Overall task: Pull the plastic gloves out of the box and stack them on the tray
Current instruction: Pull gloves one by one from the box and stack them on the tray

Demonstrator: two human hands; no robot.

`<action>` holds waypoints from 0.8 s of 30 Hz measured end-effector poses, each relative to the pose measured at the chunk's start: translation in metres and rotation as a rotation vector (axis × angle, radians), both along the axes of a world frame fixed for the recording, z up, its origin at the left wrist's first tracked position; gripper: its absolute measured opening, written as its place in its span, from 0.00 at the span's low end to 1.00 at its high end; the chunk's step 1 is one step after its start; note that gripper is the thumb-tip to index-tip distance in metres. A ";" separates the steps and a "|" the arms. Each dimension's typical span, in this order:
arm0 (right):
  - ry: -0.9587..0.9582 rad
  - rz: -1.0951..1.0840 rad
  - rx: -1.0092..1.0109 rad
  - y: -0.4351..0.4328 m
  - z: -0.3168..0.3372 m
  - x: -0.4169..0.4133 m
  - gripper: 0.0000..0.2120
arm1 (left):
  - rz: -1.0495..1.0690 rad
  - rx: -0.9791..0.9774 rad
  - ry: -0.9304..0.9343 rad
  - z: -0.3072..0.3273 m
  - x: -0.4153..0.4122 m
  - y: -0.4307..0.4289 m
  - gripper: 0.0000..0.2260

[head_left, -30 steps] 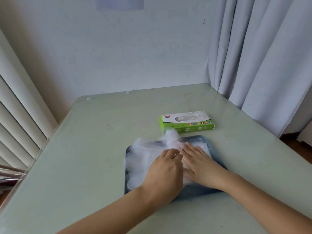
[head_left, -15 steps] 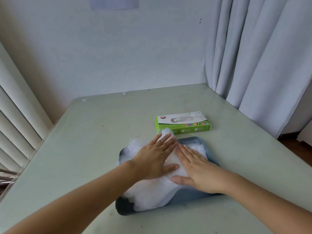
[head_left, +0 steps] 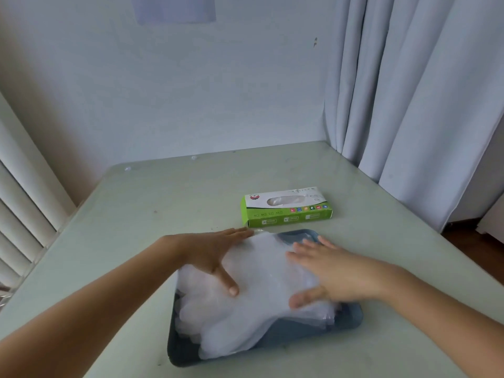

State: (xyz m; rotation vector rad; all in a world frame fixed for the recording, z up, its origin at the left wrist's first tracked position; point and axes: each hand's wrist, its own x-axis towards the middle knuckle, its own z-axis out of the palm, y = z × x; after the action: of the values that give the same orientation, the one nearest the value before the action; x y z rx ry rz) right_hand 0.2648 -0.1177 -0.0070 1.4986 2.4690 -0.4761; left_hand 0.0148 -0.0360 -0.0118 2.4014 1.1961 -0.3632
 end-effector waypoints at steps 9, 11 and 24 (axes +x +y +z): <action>0.420 -0.528 0.376 0.130 0.023 0.009 0.23 | 0.292 0.349 -0.258 0.030 0.039 0.039 0.24; 0.337 -0.647 0.332 0.142 0.019 -0.004 0.26 | 0.292 0.353 -0.262 0.026 0.050 0.053 0.21; 0.149 -0.847 0.303 0.169 0.004 -0.057 0.14 | 0.319 0.125 -0.252 -0.001 0.073 0.088 0.27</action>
State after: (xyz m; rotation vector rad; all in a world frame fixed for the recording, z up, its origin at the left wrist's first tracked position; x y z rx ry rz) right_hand 0.2075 0.0510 -0.0031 2.7100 1.9414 -0.3468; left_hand 0.0879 0.0522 -0.0128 2.2212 1.4846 0.1129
